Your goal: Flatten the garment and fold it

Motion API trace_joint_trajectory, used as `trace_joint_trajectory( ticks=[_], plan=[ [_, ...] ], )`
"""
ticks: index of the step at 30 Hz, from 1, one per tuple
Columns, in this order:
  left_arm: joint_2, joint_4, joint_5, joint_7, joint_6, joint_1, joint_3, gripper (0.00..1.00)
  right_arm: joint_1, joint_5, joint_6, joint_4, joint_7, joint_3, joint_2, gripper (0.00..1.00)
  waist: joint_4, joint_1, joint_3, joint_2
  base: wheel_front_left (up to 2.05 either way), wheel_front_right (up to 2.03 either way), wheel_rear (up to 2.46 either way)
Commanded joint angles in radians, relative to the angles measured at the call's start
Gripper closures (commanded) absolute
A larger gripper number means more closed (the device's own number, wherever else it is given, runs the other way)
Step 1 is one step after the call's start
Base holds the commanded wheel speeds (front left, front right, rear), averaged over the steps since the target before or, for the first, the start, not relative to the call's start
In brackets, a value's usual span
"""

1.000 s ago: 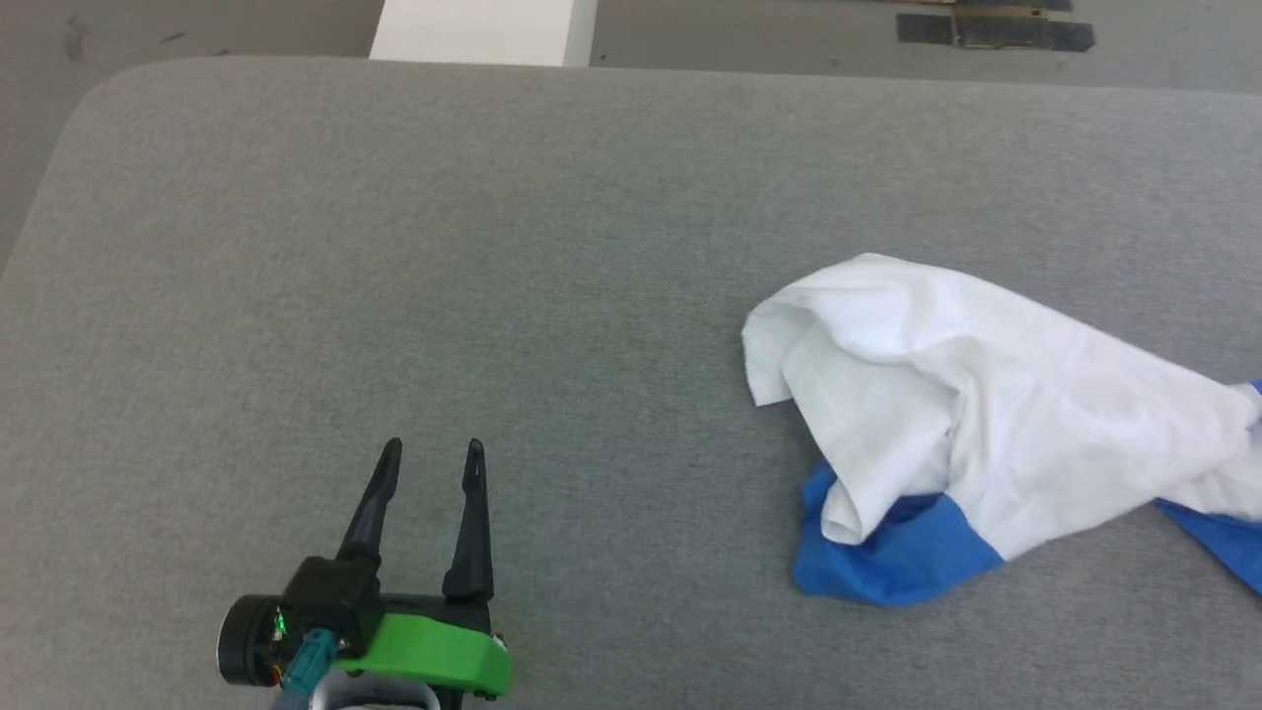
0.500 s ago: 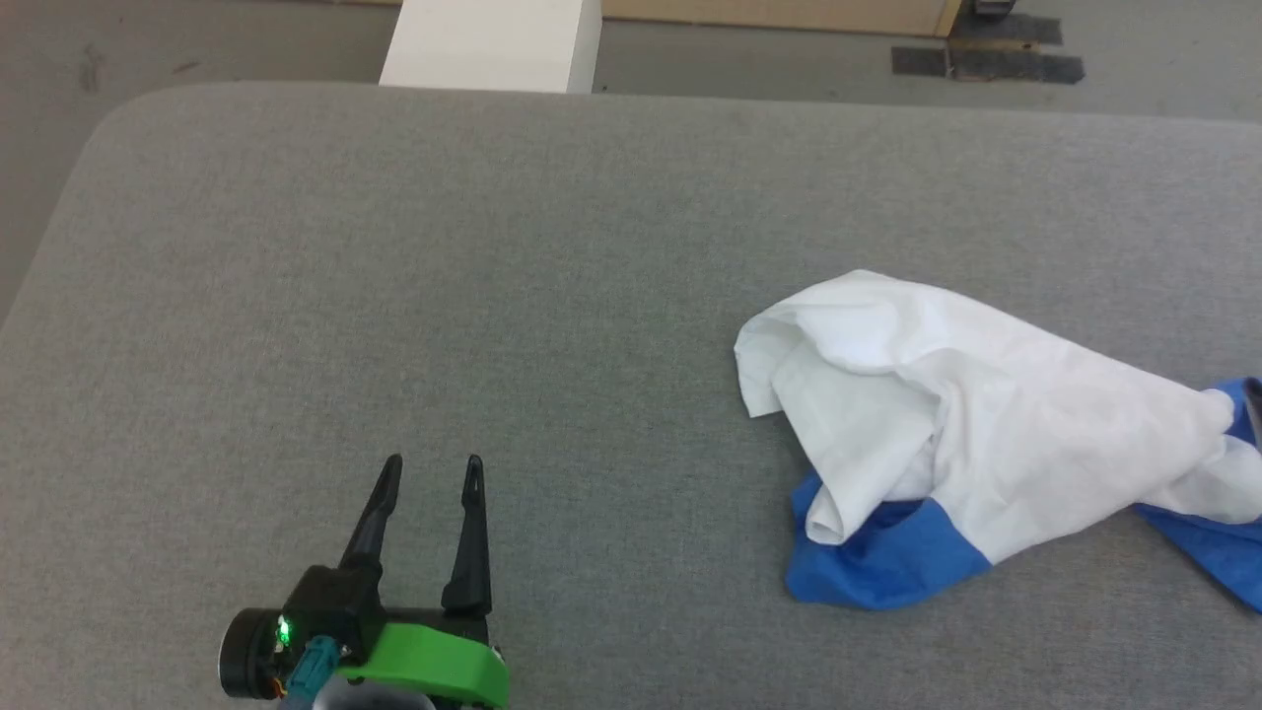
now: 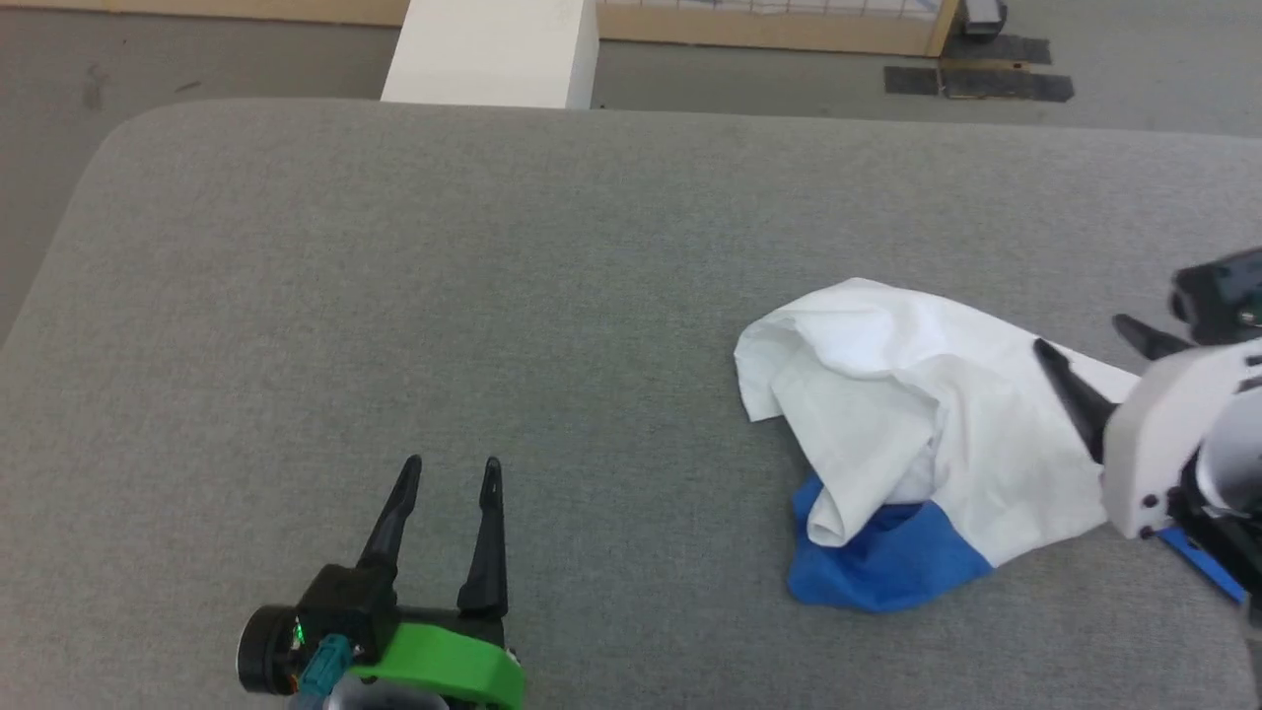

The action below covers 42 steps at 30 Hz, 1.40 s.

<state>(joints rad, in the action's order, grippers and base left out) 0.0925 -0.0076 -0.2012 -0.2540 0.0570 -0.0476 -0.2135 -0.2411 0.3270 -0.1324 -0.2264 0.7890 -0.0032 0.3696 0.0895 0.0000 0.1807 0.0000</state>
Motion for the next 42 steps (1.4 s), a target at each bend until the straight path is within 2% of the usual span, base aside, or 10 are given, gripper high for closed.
trace_joint_trajectory(
  ticks=[1,12,13,14,15,16,23,32,41,42],
  plan=[
    [-0.005,0.004,0.007,-0.008,-0.005,0.022,-0.005,0.0,-0.028,0.005,0.002,0.021,0.004,0.024,-0.002,0.0,0.063,0.0,0.061,0.0,0.0,0.0,0.0],
    [-0.024,0.03,0.003,-0.008,-0.014,0.063,-0.032,0.0,-0.123,0.015,0.002,0.317,-0.008,0.179,0.004,0.0,0.16,0.0,0.122,0.0,0.0,0.0,0.0],
    [-0.025,0.031,0.004,-0.008,-0.014,0.063,-0.033,0.0,-0.125,0.017,0.002,0.338,-0.008,0.182,0.004,0.13,0.162,0.0,0.122,0.0,0.0,0.0,0.0],
    [-0.026,0.033,0.004,-0.008,-0.015,0.064,-0.034,0.0,-0.129,0.013,0.002,0.364,-0.011,0.185,0.004,0.6,0.165,0.0,0.122,0.0,0.0,0.0,0.0],
    [-0.027,0.036,0.004,-0.008,-0.015,0.065,-0.035,0.0,-0.133,0.006,0.002,0.385,-0.019,0.188,0.005,0.93,0.167,0.0,0.121,0.0,0.0,0.0,0.0],
    [-0.028,0.038,0.004,-0.008,-0.015,0.065,-0.035,0.0,-0.138,0.0,0.002,0.399,-0.031,0.189,0.006,1.0,0.168,0.0,0.118,0.0,0.0,0.0,0.0],
    [-0.031,0.054,0.005,-0.008,-0.017,0.064,-0.033,0.0,-0.265,-0.025,0.002,0.42,-0.173,0.188,-0.013,1.0,0.158,0.0,0.077,0.0,0.0,0.0,0.0],
    [-0.037,0.053,-0.003,-0.008,-0.025,0.075,-0.049,0.0,-0.558,-0.046,0.002,0.458,-0.202,0.219,-0.02,1.0,0.186,0.0,0.113,0.0,0.0,0.0,0.0],
    [-0.041,0.072,-0.013,-0.008,-0.03,0.13,-0.095,0.0,-0.666,-0.186,0.002,0.758,-0.324,0.206,-0.084,1.0,0.247,0.0,0.186,0.0,0.0,0.0,0.0],
    [-0.041,0.073,-0.014,-0.008,-0.029,0.134,-0.099,0.0,-0.665,-0.196,0.002,0.789,-0.331,0.198,-0.093,0.92,0.248,0.0,0.189,0.0,0.0,0.0,0.0]
  ],
)
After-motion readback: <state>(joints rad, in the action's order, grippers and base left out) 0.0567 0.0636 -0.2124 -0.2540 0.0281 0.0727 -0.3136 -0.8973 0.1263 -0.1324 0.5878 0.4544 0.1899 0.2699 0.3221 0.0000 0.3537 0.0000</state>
